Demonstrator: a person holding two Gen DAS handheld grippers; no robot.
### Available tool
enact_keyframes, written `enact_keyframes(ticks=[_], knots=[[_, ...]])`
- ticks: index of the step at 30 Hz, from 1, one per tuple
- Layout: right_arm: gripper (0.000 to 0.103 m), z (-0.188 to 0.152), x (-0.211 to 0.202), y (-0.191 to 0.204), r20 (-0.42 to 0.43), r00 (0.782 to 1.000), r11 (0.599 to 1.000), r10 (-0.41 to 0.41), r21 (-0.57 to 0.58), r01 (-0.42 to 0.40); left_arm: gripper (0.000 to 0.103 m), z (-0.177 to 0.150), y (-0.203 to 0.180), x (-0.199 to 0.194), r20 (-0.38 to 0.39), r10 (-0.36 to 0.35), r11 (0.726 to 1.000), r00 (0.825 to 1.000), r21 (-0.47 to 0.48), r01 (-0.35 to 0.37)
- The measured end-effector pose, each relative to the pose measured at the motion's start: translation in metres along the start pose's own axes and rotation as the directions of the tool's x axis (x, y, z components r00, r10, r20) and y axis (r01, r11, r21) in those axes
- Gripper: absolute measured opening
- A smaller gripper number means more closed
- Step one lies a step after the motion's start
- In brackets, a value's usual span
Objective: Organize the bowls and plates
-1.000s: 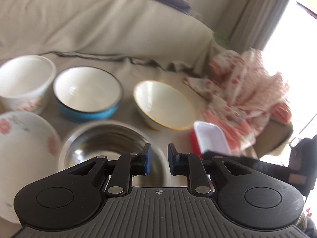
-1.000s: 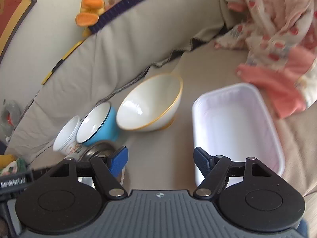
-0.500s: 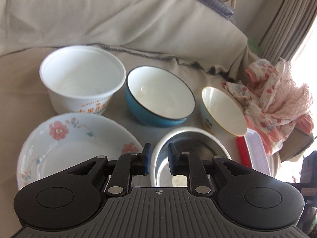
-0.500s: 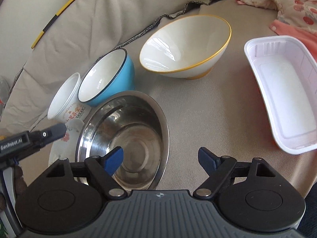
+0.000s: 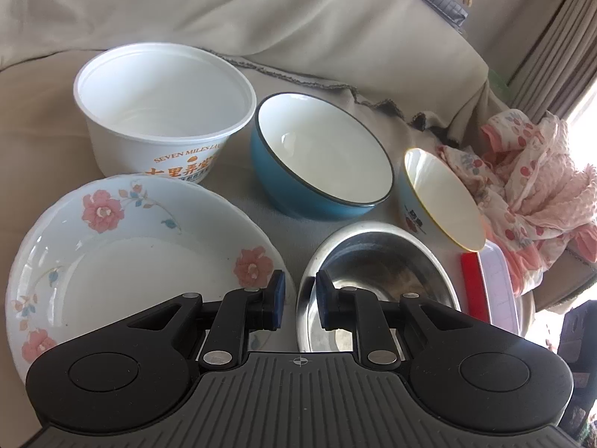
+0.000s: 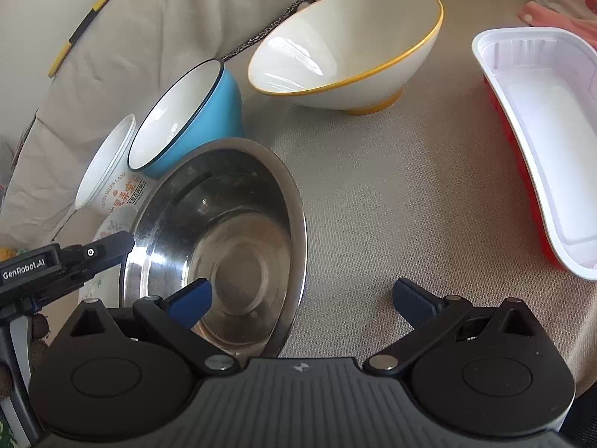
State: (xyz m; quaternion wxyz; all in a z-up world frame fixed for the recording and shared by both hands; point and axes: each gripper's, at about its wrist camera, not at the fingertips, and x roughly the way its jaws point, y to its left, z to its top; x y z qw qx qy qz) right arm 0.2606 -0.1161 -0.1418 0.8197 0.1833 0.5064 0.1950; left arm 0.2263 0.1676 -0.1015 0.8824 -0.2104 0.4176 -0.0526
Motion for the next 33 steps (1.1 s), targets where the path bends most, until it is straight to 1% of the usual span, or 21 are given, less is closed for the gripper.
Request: enact_keyframes(ticks=[1,4,7,8,9,10,11,12,14,15,16,18,19,21,24,26,27,28,29,30,33], knots=[[0.103,-0.002,0.000,0.002,0.002,1.000,1.000,-0.007,-0.017,0.007,0.019,0.001,-0.001,0.001,-0.004,0.000,1.000,1.000,0.002,0.000],[0.103,-0.012,0.002,0.015,0.031,0.997,0.993,-0.064,-0.093,0.067,0.021,0.000,-0.007,0.005,-0.014,0.000,1.000,1.000,0.019,0.000],[0.103,-0.022,0.005,0.029,0.034,0.991,0.965,-0.133,-0.224,0.137,0.021,-0.001,-0.009,0.005,-0.009,0.016,1.000,1.000,0.023,-0.016],[0.103,-0.024,0.005,0.032,0.040,0.988,0.956,-0.148,-0.248,0.153,0.021,-0.001,-0.009,0.004,-0.008,0.016,1.000,1.000,0.020,-0.016],[0.099,-0.027,0.002,0.034,0.063,0.984,0.951,-0.164,-0.255,0.175,0.021,-0.002,-0.009,0.004,-0.007,0.016,1.000,1.000,0.018,-0.016],[0.091,-0.030,-0.002,0.036,0.095,0.979,0.945,-0.180,-0.258,0.199,0.021,-0.004,-0.009,0.003,-0.007,0.015,1.000,1.000,0.020,-0.015],[0.089,-0.033,-0.004,0.039,0.126,0.973,0.939,-0.193,-0.265,0.221,0.021,-0.005,-0.009,0.002,-0.009,0.013,1.000,1.000,0.024,-0.013],[0.087,-0.034,-0.007,0.038,0.139,0.970,0.937,-0.199,-0.264,0.230,0.021,-0.006,-0.010,0.001,-0.015,0.007,1.000,1.000,0.029,-0.006],[0.079,-0.032,-0.014,0.034,0.123,0.975,0.949,-0.185,-0.235,0.210,0.021,-0.009,-0.010,-0.001,-0.045,-0.026,0.999,0.999,0.026,0.027],[0.073,-0.029,-0.017,0.031,0.108,0.980,0.957,-0.168,-0.222,0.189,0.021,-0.011,-0.009,-0.003,-0.069,-0.056,0.998,0.996,0.025,0.057],[0.072,-0.027,-0.022,0.029,0.102,0.983,0.962,-0.153,-0.213,0.172,0.021,-0.013,-0.010,-0.004,-0.090,-0.088,0.995,0.992,0.028,0.091],[0.072,-0.026,-0.035,0.029,0.135,0.983,0.967,-0.121,-0.207,0.148,0.021,-0.016,-0.014,-0.007,-0.125,-0.138,0.988,0.983,0.052,0.145],[0.078,-0.026,-0.040,0.030,0.157,0.980,0.966,-0.118,-0.211,0.150,0.021,-0.019,-0.017,-0.007,-0.126,-0.136,0.987,0.983,0.069,0.145],[0.083,-0.025,-0.042,0.034,0.196,0.973,0.963,-0.120,-0.217,0.162,0.021,-0.023,-0.022,-0.005,-0.105,-0.092,0.990,0.990,0.093,0.102],[0.083,-0.022,-0.042,0.033,0.199,0.974,0.964,-0.108,-0.219,0.152,0.021,-0.027,-0.022,0.004,-0.095,-0.037,0.994,0.995,0.101,0.047],[0.083,-0.019,-0.037,0.028,0.167,0.978,0.967,-0.129,-0.195,0.161,0.021,-0.028,-0.021,0.009,-0.098,-0.048,0.994,0.994,0.091,0.057],[0.077,-0.019,-0.035,0.025,0.150,0.979,0.970,-0.141,-0.177,0.166,0.020,-0.028,-0.020,0.010,-0.098,-0.053,0.994,0.994,0.088,0.062],[0.065,-0.019,-0.032,0.021,0.132,0.981,0.973,-0.143,-0.160,0.163,0.019,-0.027,-0.021,0.011,-0.096,-0.061,0.994,0.993,0.087,0.070],[0.058,-0.019,-0.030,0.018,0.109,0.985,0.978,-0.135,-0.147,0.151,0.019,-0.027,-0.021,0.011,-0.097,-0.078,0.993,0.992,0.084,0.086],[0.048,-0.019,-0.030,0.016,0.093,0.987,0.981,-0.130,-0.134,0.142,0.021,-0.028,-0.022,0.010,-0.099,-0.094,0.992,0.991,0.076,0.102],[0.048,-0.019,-0.037,0.021,0.109,0.986,0.982,-0.123,-0.129,0.136,0.020,-0.026,-0.024,0.002,-0.086,-0.066,0.995,0.994,0.072,0.073]])
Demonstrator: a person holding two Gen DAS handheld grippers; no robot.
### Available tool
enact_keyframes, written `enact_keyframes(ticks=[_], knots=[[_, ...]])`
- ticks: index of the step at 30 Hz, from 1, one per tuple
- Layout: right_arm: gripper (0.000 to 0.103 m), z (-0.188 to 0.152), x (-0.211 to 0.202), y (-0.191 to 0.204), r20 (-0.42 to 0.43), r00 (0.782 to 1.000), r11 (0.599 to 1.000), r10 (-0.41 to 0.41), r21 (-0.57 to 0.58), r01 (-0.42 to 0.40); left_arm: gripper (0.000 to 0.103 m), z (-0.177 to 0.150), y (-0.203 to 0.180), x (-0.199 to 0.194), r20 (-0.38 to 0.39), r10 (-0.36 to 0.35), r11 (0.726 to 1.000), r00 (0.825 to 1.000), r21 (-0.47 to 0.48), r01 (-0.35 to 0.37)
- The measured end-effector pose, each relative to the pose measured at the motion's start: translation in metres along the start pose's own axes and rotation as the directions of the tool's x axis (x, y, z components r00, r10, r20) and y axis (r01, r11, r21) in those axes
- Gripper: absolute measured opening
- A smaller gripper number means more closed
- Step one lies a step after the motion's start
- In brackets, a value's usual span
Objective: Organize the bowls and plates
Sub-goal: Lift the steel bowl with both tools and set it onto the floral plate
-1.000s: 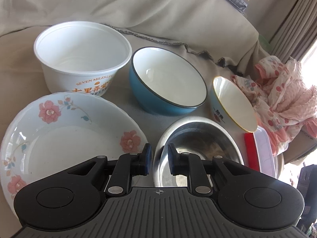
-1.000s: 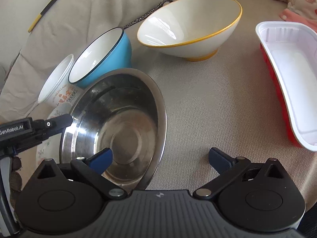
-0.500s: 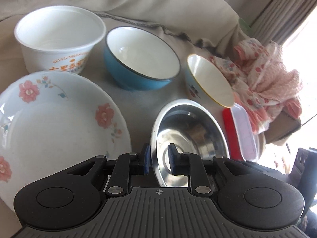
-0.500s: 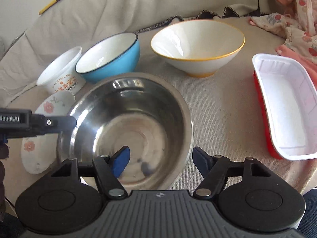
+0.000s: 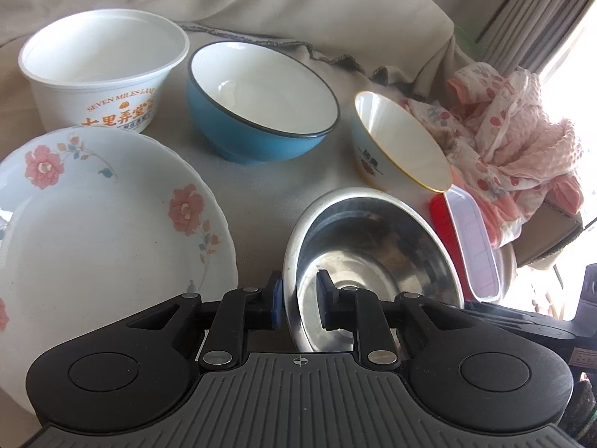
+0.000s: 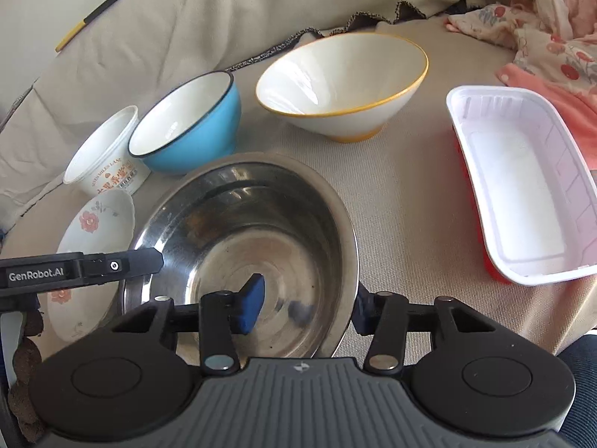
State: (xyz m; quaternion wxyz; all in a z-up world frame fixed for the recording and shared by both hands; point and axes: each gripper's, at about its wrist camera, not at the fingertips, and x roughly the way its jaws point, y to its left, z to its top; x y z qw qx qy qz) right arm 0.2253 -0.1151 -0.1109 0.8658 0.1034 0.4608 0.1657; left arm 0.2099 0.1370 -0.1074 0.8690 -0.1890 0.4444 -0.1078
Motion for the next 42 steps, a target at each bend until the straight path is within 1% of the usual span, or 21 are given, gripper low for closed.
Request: enact_keyframes(ticks=[3,5,7,9,11,13,16,20,22,26,27,28,29,30,31,32,34,35,37,40,42], knots=[[0.048,0.008,-0.012,0.023,0.053,0.999,0.997,0.005,-0.076,-0.001,0.020,0.005,0.008,-0.023,0.062,0.005,1.000,0.998,-0.013,-0.004],[0.048,0.015,-0.019,0.043,0.086,0.996,0.991,0.029,-0.131,-0.018,0.020,0.009,0.019,-0.043,0.113,0.013,0.999,0.993,-0.033,-0.009],[0.048,0.022,-0.019,0.065,0.092,0.992,0.982,0.081,-0.178,-0.064,0.020,0.011,0.036,-0.062,0.163,0.031,0.997,0.986,-0.069,-0.020],[0.048,0.026,-0.012,0.090,0.074,0.990,0.971,0.123,-0.216,-0.104,0.020,0.010,0.058,-0.079,0.195,0.052,0.994,0.979,-0.109,-0.031],[0.048,0.025,0.000,0.115,0.047,0.988,0.956,0.148,-0.264,-0.131,0.020,0.008,0.081,-0.091,0.203,0.087,0.987,0.975,-0.150,-0.057],[0.047,0.021,0.017,0.138,0.012,0.988,0.936,0.154,-0.322,-0.142,0.020,0.002,0.105,-0.097,0.205,0.101,0.978,0.974,-0.200,-0.059],[0.044,0.017,0.037,0.162,-0.041,0.986,0.913,0.160,-0.373,-0.163,0.020,-0.007,0.136,-0.099,0.186,0.128,0.956,0.974,-0.284,-0.071],[0.043,0.009,0.052,0.183,-0.068,0.991,0.888,0.112,-0.440,-0.131,0.020,-0.010,0.140,-0.096,0.166,0.212,0.953,0.963,-0.256,-0.165],[0.043,0.006,0.054,0.191,-0.061,0.993,0.874,0.099,-0.473,-0.117,0.020,-0.010,0.137,-0.095,0.173,0.261,0.950,0.950,-0.222,-0.220],[0.043,0.000,0.057,0.202,-0.033,0.995,0.849,0.090,-0.520,-0.094,0.019,-0.013,0.131,-0.098,0.216,0.361,0.928,0.907,-0.177,-0.327],[0.043,0.000,0.056,0.202,-0.027,0.995,0.842,0.092,-0.532,-0.092,0.022,-0.013,0.131,-0.098,0.220,0.378,0.923,0.899,-0.172,-0.346],[0.043,0.000,0.054,0.201,-0.020,0.995,0.837,0.098,-0.539,-0.093,0.024,-0.013,0.131,-0.099,0.222,0.383,0.921,0.897,-0.172,-0.350],[0.044,0.000,0.052,0.199,-0.005,0.995,0.833,0.101,-0.546,-0.088,0.026,-0.013,0.132,-0.099,0.221,0.378,0.922,0.899,-0.175,-0.345],[0.044,0.001,0.050,0.198,0.015,0.995,0.829,0.099,-0.554,-0.074,0.032,-0.014,0.134,-0.098,0.217,0.371,0.924,0.903,-0.178,-0.337],[0.046,0.001,0.047,0.196,0.037,0.995,0.826,0.094,-0.561,-0.057,0.036,-0.014,0.136,-0.097,0.212,0.360,0.928,0.909,-0.182,-0.325],[0.047,0.001,0.044,0.193,0.059,0.994,0.826,0.091,-0.562,-0.042,0.036,-0.014,0.138,-0.095,0.203,0.360,0.927,0.910,-0.187,-0.325],[0.056,0.005,0.040,0.186,0.093,0.992,0.839,0.083,-0.544,-0.020,0.040,-0.014,0.142,-0.090,0.189,0.366,0.922,0.911,-0.204,-0.328],[0.058,0.007,0.039,0.182,0.096,0.992,0.848,0.083,-0.530,-0.019,0.042,-0.014,0.144,-0.088,0.180,0.364,0.921,0.914,-0.214,-0.325],[0.065,0.012,0.044,0.175,0.081,0.994,0.870,0.076,-0.493,-0.027,0.049,-0.013,0.148,-0.083,0.173,0.360,0.920,0.917,-0.231,-0.318],[0.065,0.018,0.059,0.163,0.019,0.998,0.906,0.066,-0.420,-0.052,0.056,-0.014,0.160,-0.075,0.150,0.338,0.917,0.929,-0.276,-0.289],[0.065,0.021,0.071,0.155,-0.054,0.994,0.933,0.091,-0.344,-0.104,0.057,-0.015,0.168,-0.071,0.145,0.308,0.915,0.940,-0.315,-0.251]])
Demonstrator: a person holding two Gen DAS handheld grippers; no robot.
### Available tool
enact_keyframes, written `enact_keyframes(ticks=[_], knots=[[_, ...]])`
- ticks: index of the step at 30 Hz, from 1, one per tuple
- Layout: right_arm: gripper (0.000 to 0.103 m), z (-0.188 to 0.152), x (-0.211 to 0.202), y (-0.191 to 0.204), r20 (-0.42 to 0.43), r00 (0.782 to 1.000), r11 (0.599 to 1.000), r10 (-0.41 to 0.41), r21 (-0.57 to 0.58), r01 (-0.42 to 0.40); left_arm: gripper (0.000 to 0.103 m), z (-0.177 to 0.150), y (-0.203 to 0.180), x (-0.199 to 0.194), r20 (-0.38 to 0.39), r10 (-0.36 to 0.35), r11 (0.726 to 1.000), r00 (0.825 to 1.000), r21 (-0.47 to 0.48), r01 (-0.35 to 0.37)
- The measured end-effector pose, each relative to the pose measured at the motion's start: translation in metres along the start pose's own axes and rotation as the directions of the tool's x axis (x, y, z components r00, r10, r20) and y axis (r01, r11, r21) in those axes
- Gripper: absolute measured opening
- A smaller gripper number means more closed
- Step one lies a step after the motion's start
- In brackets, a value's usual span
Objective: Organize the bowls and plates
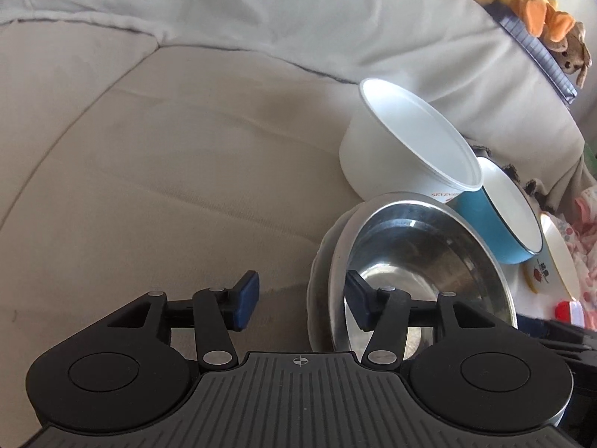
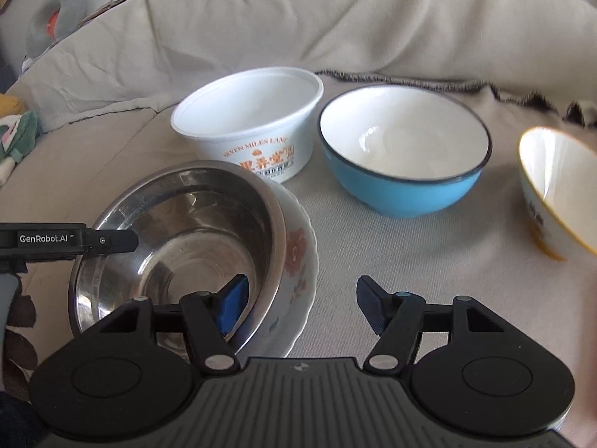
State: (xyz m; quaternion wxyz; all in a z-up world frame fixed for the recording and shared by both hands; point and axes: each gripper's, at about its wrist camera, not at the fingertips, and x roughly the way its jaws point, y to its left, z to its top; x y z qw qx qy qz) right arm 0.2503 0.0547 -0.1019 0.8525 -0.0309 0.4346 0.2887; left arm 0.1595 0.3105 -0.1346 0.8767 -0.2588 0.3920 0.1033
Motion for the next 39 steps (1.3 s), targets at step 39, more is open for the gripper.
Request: enact_keyframes(ticks=[39], knots=[[0.047,-0.029,-0.067,-0.068,0.119,0.991,0.992,0.063,0.103,-0.076,0.039,0.008,-0.102,-0.031,0.135,0.024,0.994,0.991,0.104,-0.038]])
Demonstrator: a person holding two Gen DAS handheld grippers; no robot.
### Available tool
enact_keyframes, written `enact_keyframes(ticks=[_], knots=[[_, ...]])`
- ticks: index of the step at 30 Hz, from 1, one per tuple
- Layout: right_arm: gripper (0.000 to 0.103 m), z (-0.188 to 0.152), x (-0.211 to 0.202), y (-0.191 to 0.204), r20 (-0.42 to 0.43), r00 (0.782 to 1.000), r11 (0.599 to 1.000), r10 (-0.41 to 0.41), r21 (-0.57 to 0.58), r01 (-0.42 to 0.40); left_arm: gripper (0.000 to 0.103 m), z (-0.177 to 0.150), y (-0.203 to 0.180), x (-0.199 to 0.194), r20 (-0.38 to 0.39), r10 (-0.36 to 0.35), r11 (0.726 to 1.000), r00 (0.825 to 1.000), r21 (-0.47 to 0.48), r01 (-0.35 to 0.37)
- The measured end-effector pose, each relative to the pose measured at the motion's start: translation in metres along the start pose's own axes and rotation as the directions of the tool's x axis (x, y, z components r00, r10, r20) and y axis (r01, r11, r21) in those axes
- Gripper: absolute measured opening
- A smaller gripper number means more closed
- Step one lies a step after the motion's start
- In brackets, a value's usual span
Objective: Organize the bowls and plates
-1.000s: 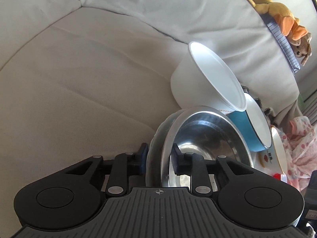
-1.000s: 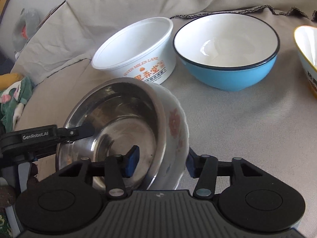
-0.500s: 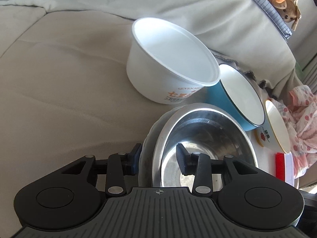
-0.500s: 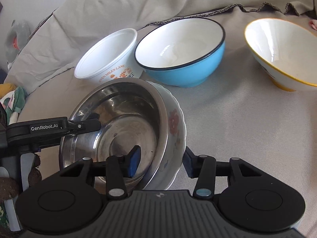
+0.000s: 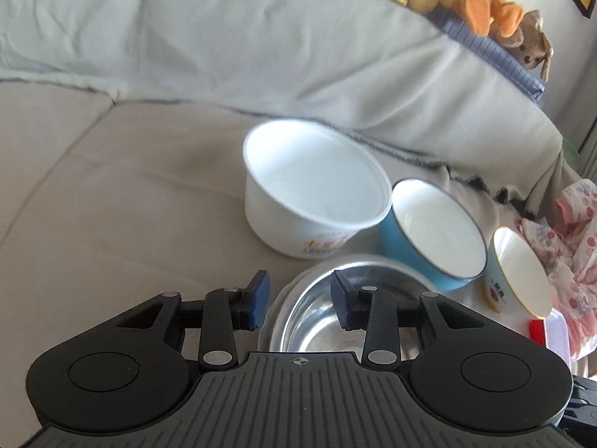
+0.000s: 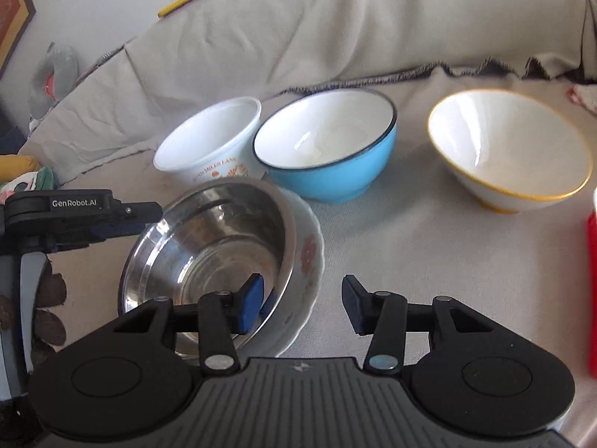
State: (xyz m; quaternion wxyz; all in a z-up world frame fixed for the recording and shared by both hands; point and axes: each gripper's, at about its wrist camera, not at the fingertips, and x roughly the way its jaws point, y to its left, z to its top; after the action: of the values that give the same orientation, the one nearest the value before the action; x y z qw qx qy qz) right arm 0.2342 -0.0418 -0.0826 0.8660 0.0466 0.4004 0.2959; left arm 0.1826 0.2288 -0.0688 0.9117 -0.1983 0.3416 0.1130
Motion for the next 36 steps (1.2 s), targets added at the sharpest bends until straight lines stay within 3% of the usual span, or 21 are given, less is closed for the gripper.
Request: enact_keyframes(ticks=[2,4,7,9,11,13,14,17,21,23,27,31,32,36], knots=[[0.051,0.001,-0.025,-0.010,0.063,0.998,1.000,-0.010,-0.028,0.012,0.039,0.006,-0.017,-0.016,0.056,-0.026,1.000,0.998,-0.001,0.026],[0.060,0.003,-0.050,-0.028,0.120,0.992,0.999,-0.041,-0.031,0.045,0.039,0.008,-0.040,-0.023,0.058,-0.126,0.992,0.990,0.002,0.126],[0.061,0.003,-0.073,-0.063,0.144,0.983,0.994,-0.112,0.022,0.110,0.039,-0.003,-0.085,-0.015,-0.020,-0.299,0.954,0.954,-0.004,0.299],[0.061,-0.003,-0.086,-0.090,0.177,0.954,0.971,-0.240,0.053,0.235,0.039,-0.023,-0.125,0.001,-0.101,-0.368,0.928,0.924,0.022,0.372],[0.061,-0.010,-0.095,-0.117,0.206,0.902,0.925,-0.380,0.081,0.372,0.039,-0.039,-0.162,0.021,-0.199,-0.404,0.905,0.893,0.055,0.421],[0.061,-0.016,-0.101,-0.152,0.191,0.862,0.881,-0.469,0.163,0.444,0.039,-0.061,-0.199,0.047,-0.306,-0.433,0.882,0.848,0.052,0.469],[0.061,-0.021,-0.106,-0.171,0.171,0.857,0.867,-0.486,0.216,0.449,0.039,-0.071,-0.212,0.058,-0.342,-0.442,0.875,0.829,0.038,0.483],[0.060,-0.036,-0.110,-0.217,0.113,0.878,0.846,-0.465,0.348,0.403,0.036,-0.096,-0.245,0.087,-0.433,-0.445,0.867,0.784,0.013,0.499],[0.039,-0.056,-0.103,-0.252,0.059,0.940,0.853,-0.335,0.442,0.276,0.031,-0.115,-0.277,0.107,-0.487,-0.431,0.865,0.760,0.017,0.502],[0.035,-0.061,-0.100,-0.262,0.063,0.958,0.855,-0.280,0.471,0.219,0.028,-0.118,-0.288,0.113,-0.504,-0.442,0.856,0.742,0.009,0.517],[0.033,-0.062,-0.099,-0.273,0.084,0.956,0.850,-0.281,0.484,0.207,0.028,-0.115,-0.309,0.120,-0.493,-0.431,0.855,0.755,0.043,0.516],[0.033,-0.055,-0.107,-0.282,0.110,0.942,0.847,-0.316,0.480,0.228,0.028,-0.113,-0.319,0.133,-0.498,-0.461,0.845,0.734,0.005,0.534],[0.033,-0.053,-0.109,-0.283,0.116,0.937,0.846,-0.330,0.478,0.239,0.028,-0.112,-0.317,0.132,-0.495,-0.460,0.847,0.737,0.004,0.531],[0.034,-0.039,-0.118,-0.278,0.166,0.905,0.850,-0.392,0.442,0.287,0.028,-0.101,-0.291,0.105,-0.433,-0.453,0.861,0.779,0.015,0.509]])
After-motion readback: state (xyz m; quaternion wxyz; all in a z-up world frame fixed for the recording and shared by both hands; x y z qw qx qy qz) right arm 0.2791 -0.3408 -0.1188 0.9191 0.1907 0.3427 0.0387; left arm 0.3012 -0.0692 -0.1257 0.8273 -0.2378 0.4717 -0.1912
